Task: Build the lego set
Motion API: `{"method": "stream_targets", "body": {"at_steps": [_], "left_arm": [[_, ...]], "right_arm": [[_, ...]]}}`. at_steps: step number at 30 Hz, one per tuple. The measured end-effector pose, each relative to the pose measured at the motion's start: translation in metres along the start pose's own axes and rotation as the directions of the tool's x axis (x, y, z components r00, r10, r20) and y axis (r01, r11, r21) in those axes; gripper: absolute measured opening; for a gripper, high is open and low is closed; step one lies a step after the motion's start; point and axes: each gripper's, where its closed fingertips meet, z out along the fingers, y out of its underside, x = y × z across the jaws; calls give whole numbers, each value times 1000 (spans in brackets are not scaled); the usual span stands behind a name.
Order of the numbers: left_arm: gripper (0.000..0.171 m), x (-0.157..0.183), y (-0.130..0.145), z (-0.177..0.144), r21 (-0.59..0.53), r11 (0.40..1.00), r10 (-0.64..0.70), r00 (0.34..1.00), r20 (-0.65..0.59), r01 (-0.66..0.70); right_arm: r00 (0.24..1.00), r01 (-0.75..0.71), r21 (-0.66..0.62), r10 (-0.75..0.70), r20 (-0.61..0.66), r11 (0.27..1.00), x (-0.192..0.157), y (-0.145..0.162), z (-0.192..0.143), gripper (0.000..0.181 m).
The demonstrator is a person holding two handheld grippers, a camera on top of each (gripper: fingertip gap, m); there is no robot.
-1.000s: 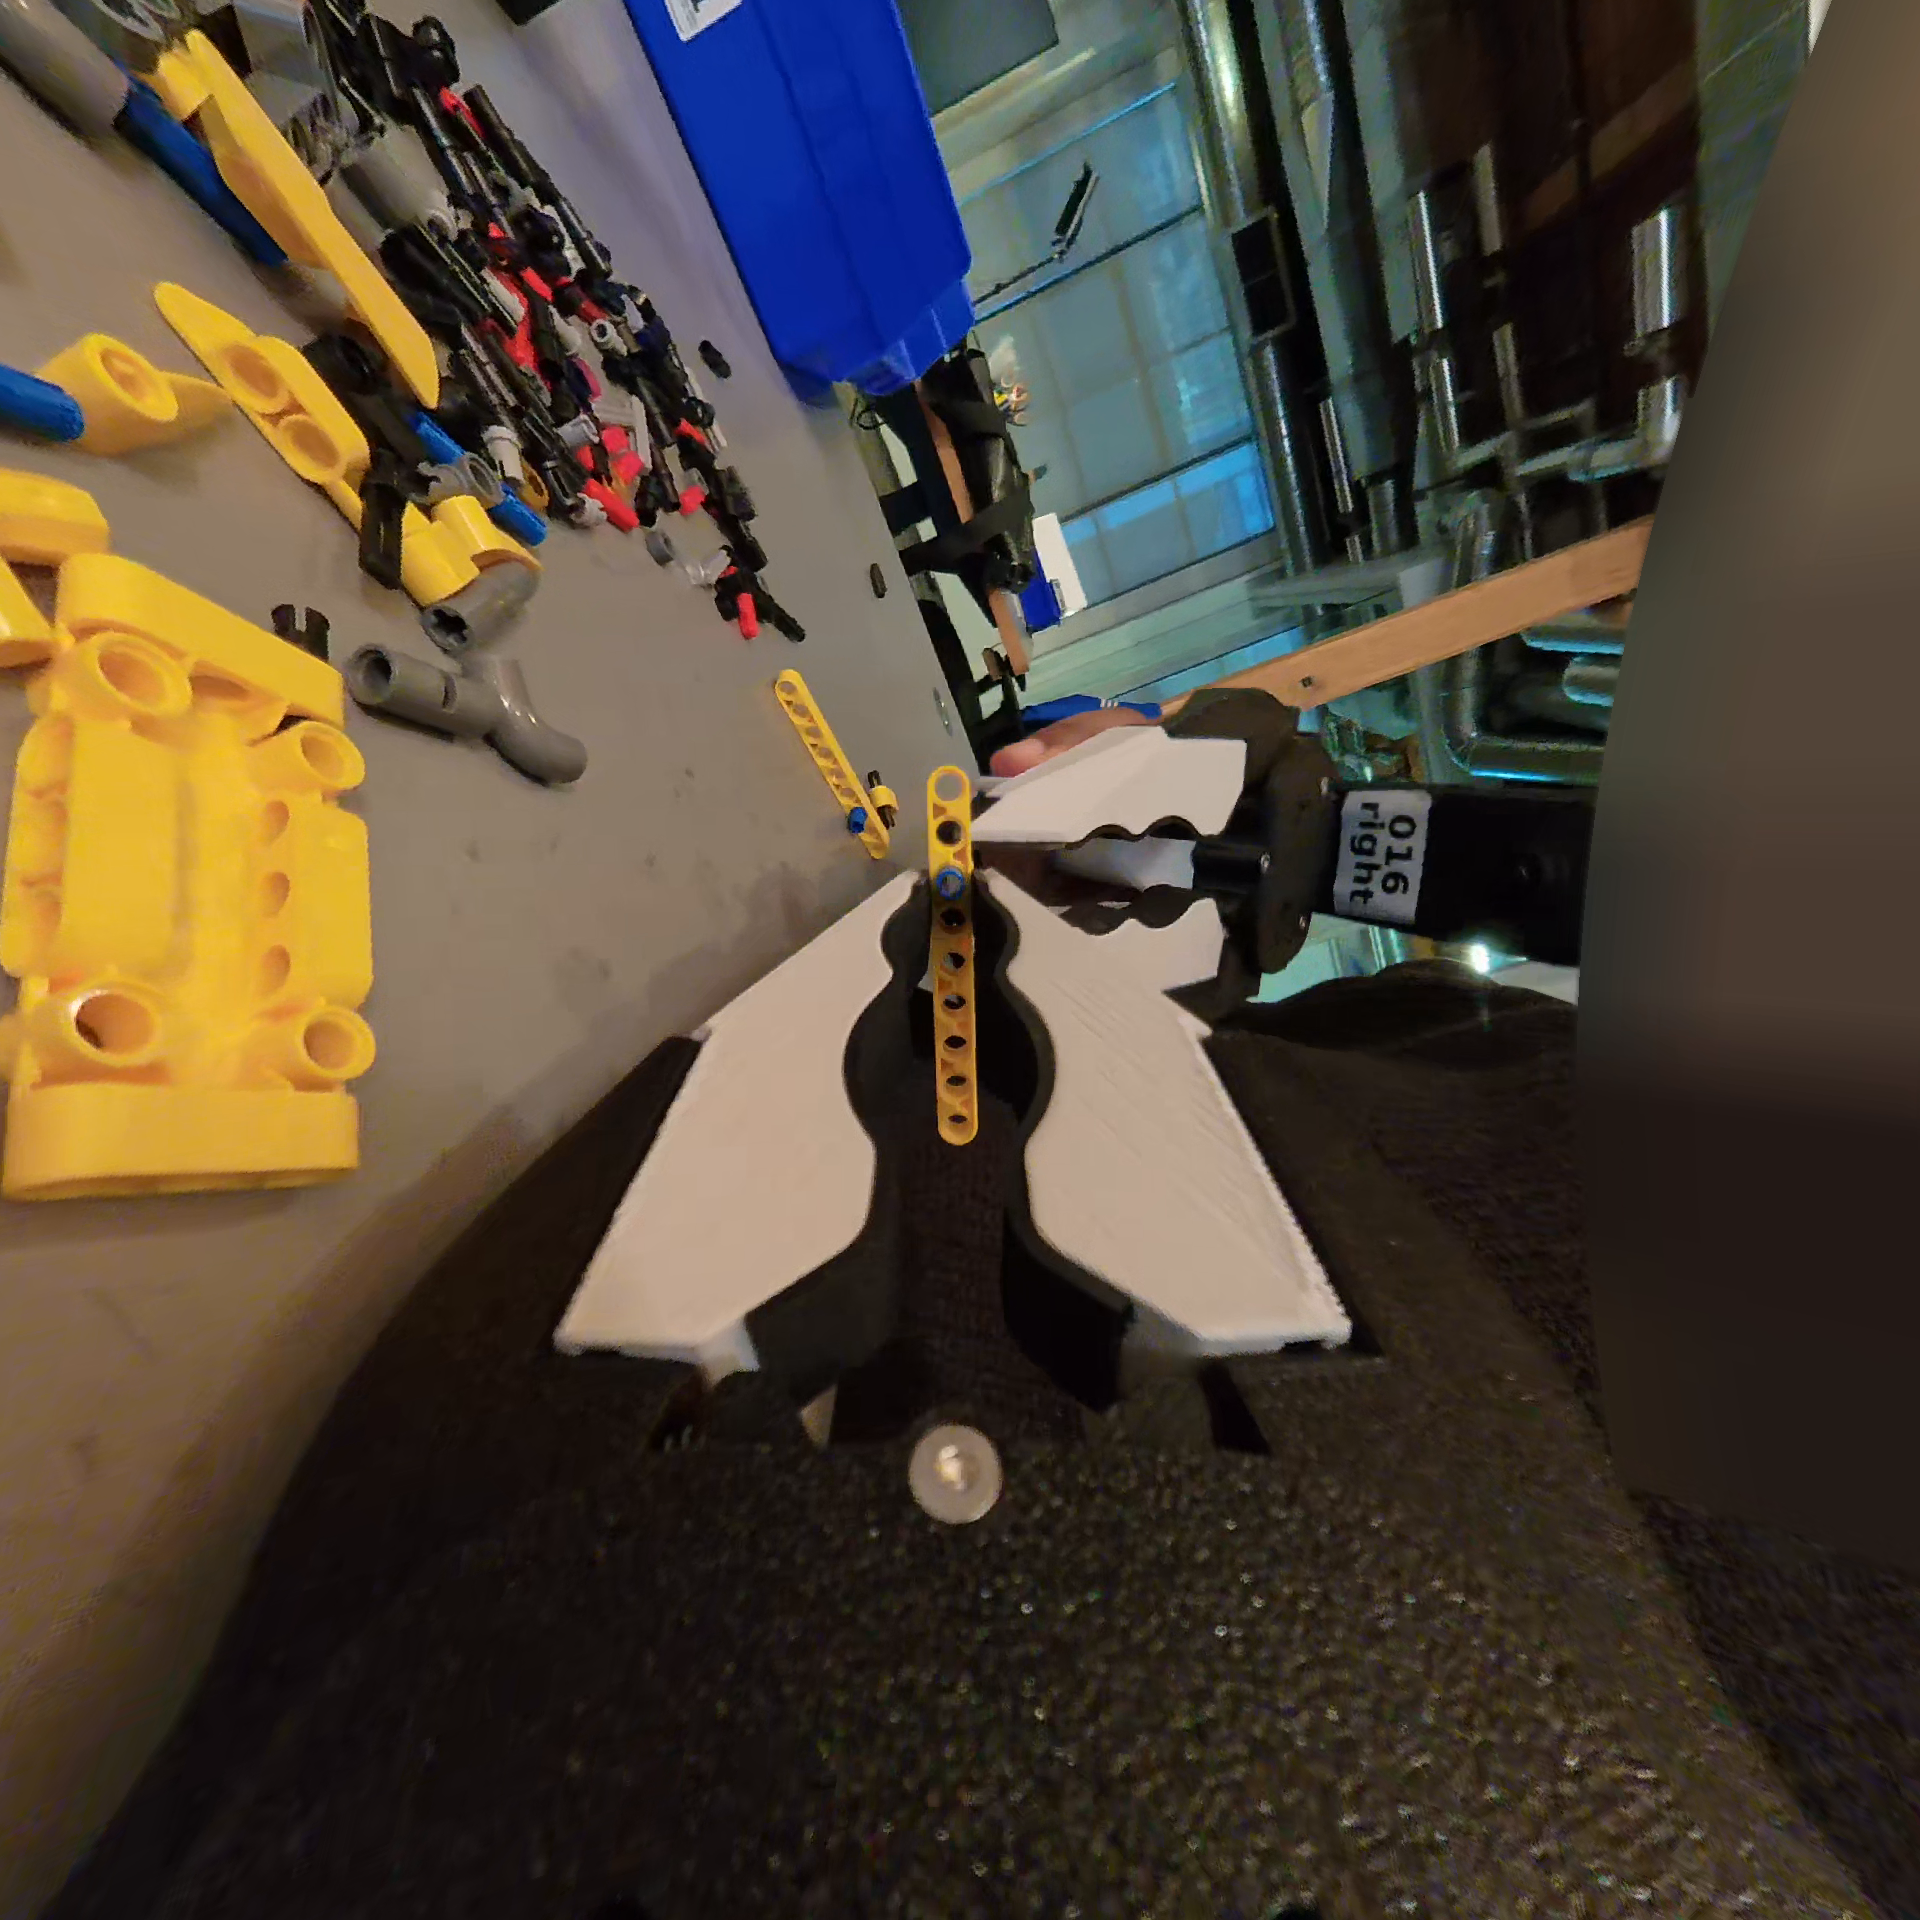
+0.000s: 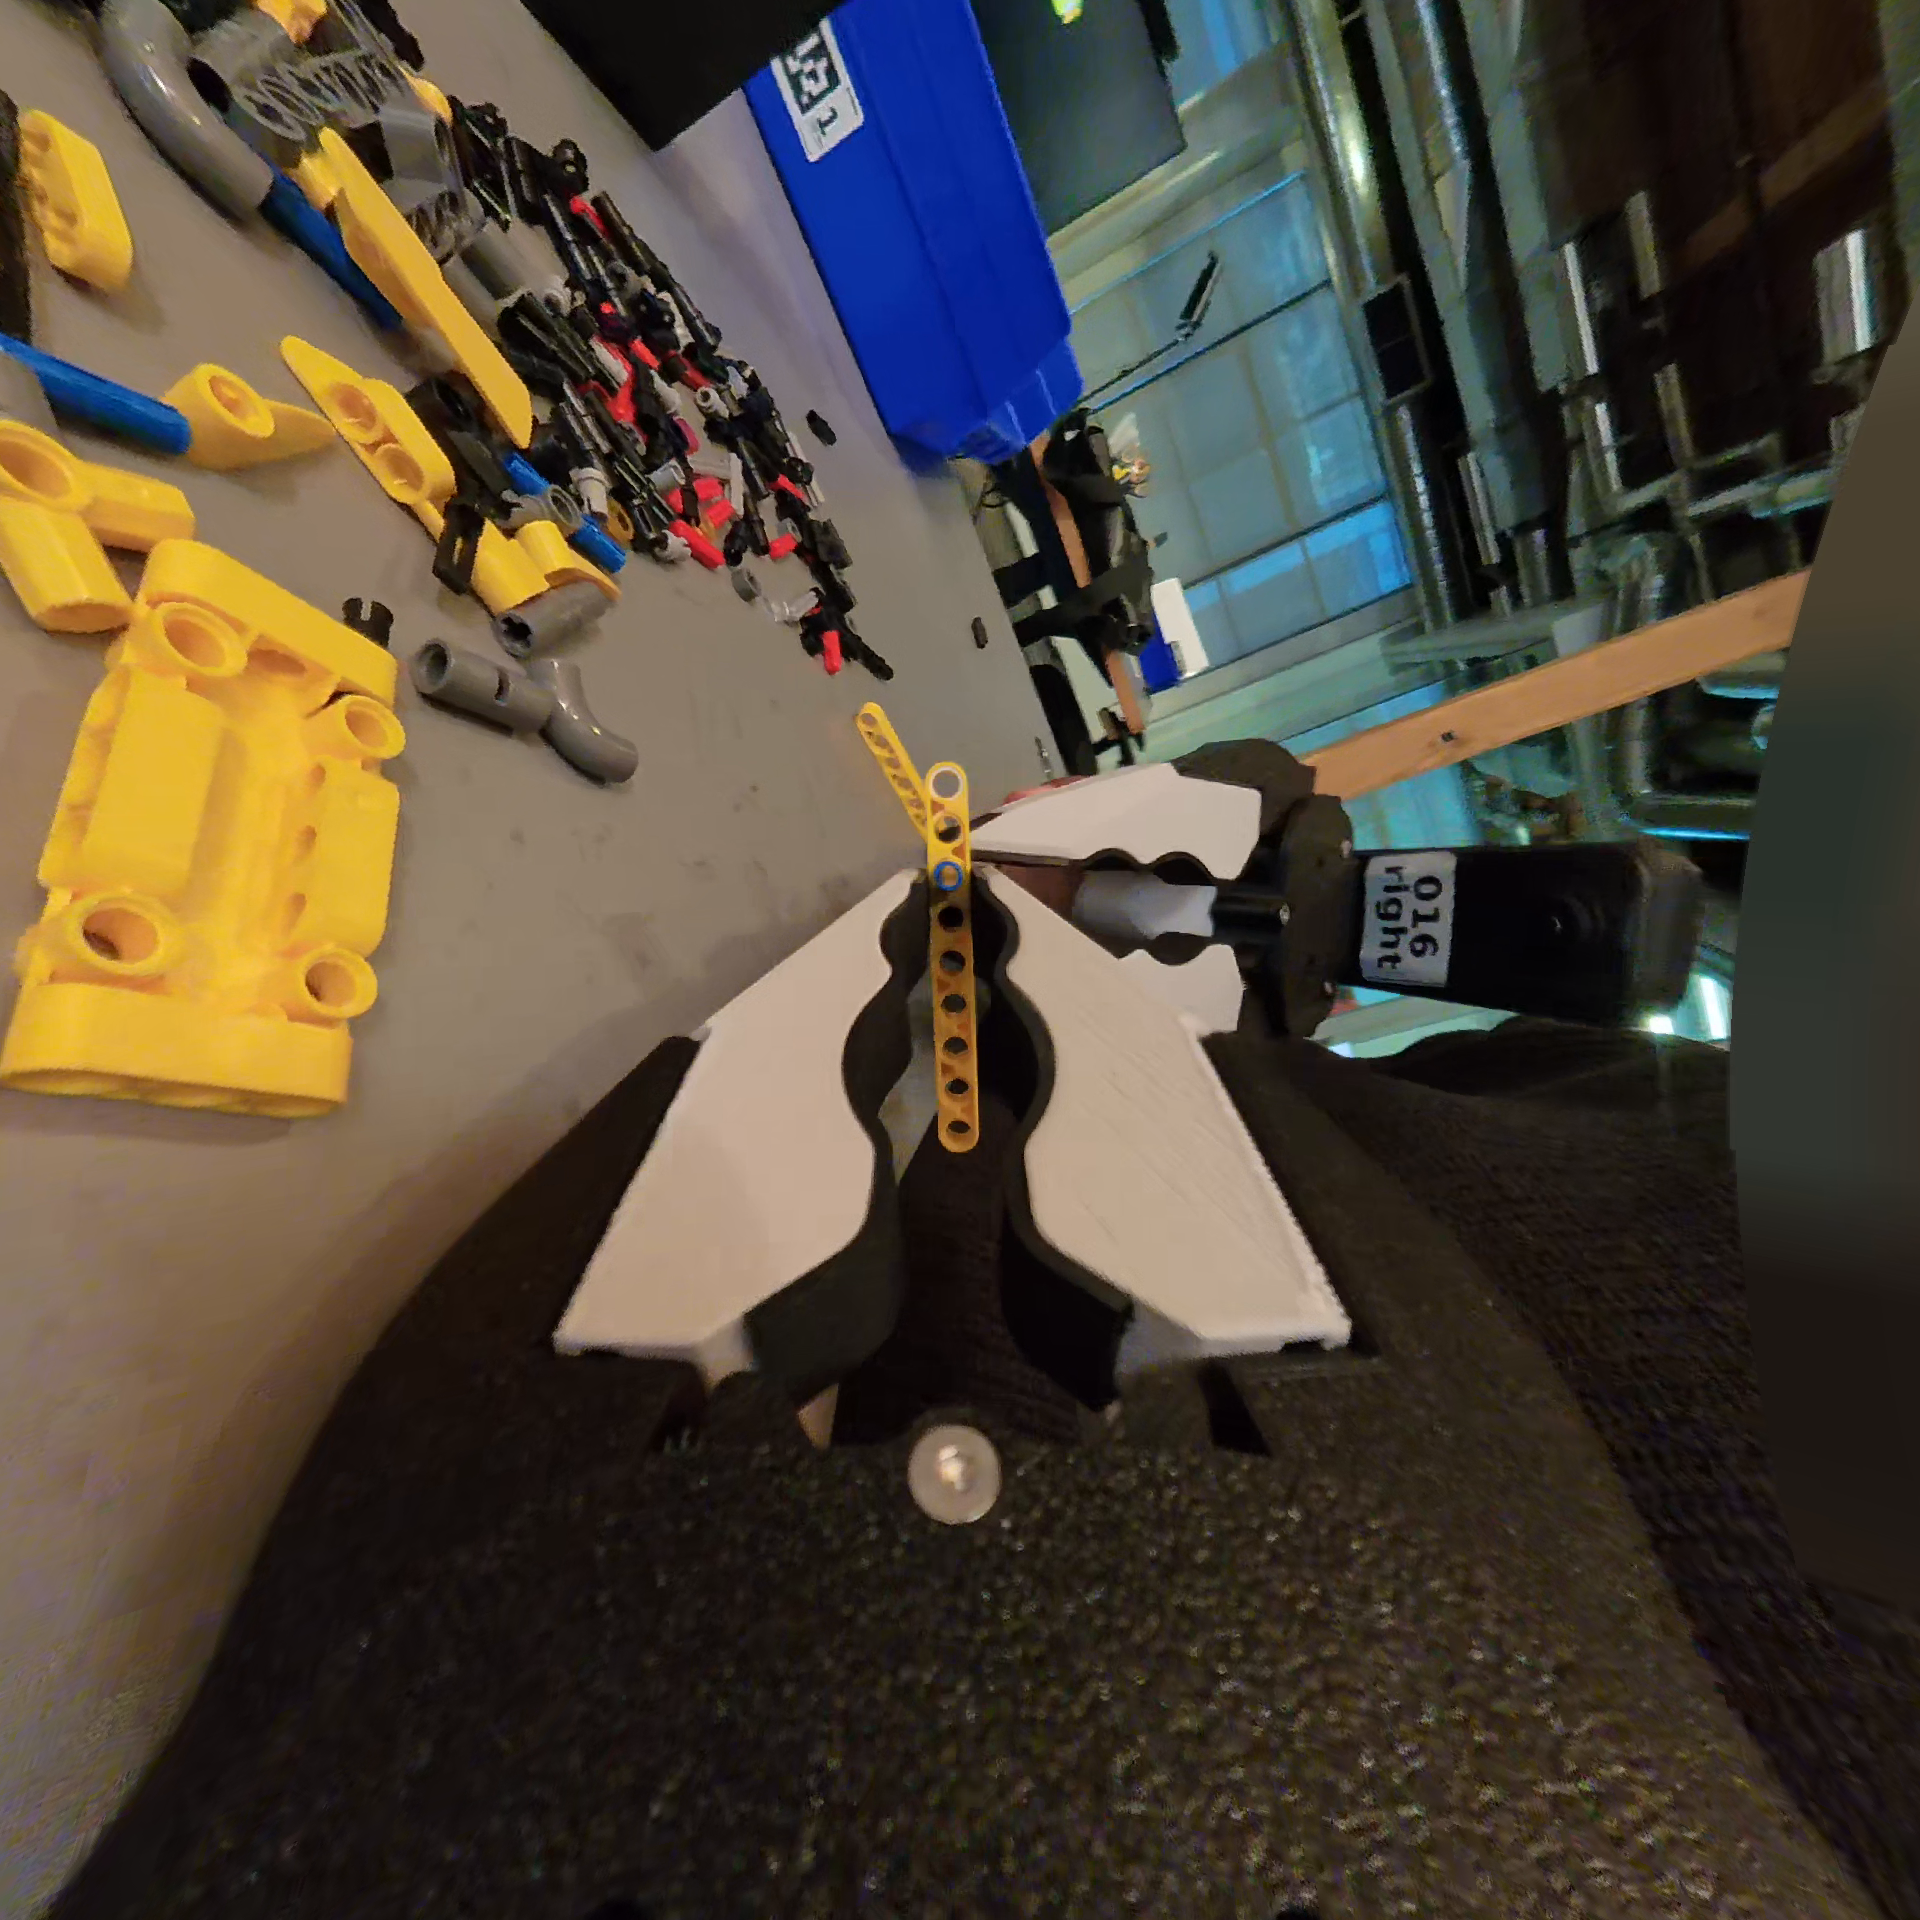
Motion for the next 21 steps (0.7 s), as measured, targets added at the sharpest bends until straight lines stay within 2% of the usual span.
{"method": "stream_targets", "body": {"at_steps": [6, 12, 18, 21], "left_arm": [[6, -2, 2, -1, -2, 999, 35, 999, 28, -35], [7, 1, 3, 0, -19, 1000, 8, 1000, -9, -8], [7, 12, 5, -2, -32, 996, -91, 989, -115, 88], [6, 26, 7, -4, -52, 980, -201, 948, -247, 194]], "right_arm": [[1000, -9, -3, 9, 24, 1000, -2, 1, 1, 14], [993, -80, 25, 78, 94, 996, -3, -3, -2, 14], [993, -36, 90, 25, 114, 995, -4, -12, -9, 14], [991, -28, 160, 6, 132, 987, -6, -23, -19, 14]]}}
